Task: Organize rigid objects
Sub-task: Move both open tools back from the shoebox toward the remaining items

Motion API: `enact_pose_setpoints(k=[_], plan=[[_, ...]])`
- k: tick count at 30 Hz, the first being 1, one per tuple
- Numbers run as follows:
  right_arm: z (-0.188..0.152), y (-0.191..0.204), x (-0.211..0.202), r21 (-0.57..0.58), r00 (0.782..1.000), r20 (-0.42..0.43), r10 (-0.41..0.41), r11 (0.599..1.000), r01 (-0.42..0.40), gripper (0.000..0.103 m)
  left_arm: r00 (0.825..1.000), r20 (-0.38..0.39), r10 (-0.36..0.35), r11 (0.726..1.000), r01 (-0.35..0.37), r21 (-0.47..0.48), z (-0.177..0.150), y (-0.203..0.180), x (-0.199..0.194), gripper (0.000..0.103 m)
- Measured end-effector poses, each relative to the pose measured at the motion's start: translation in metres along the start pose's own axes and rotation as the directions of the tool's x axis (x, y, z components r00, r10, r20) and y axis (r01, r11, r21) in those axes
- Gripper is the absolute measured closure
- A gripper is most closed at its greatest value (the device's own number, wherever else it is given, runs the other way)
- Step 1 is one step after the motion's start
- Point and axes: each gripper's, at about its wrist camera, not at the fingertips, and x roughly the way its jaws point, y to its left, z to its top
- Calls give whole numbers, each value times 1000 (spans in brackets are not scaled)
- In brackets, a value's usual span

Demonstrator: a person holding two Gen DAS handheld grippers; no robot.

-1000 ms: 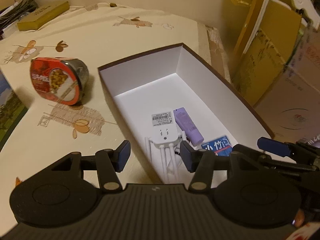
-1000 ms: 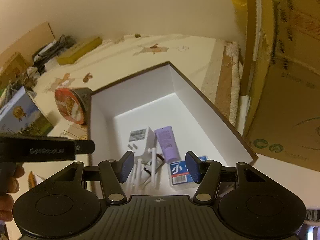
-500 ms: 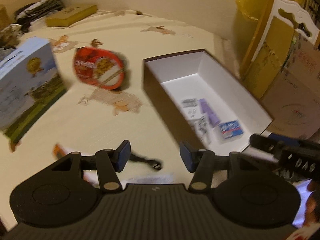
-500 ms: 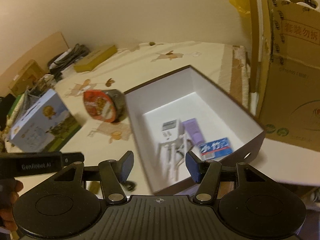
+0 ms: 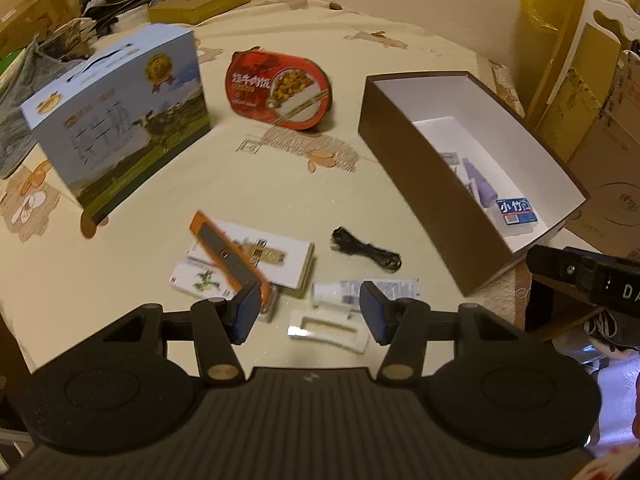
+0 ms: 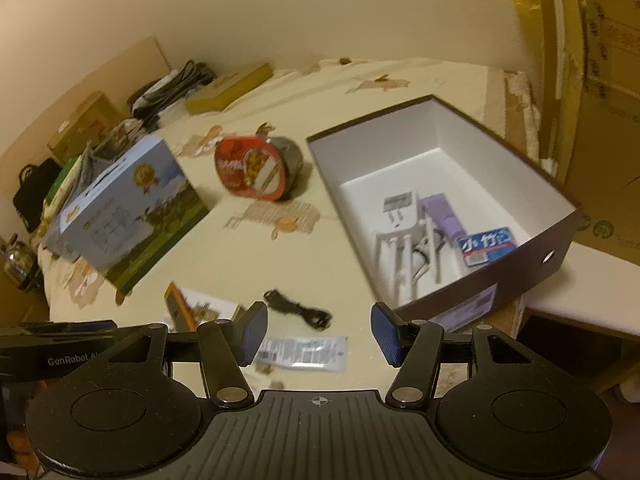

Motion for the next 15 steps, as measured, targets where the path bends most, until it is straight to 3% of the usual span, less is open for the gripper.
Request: enact_pose_setpoints(k=[15], plan=[[-36,28,30,-56,993,-105,62,996,-68,48,994,-89,61,997,-64,-33,-47,34,15,53]])
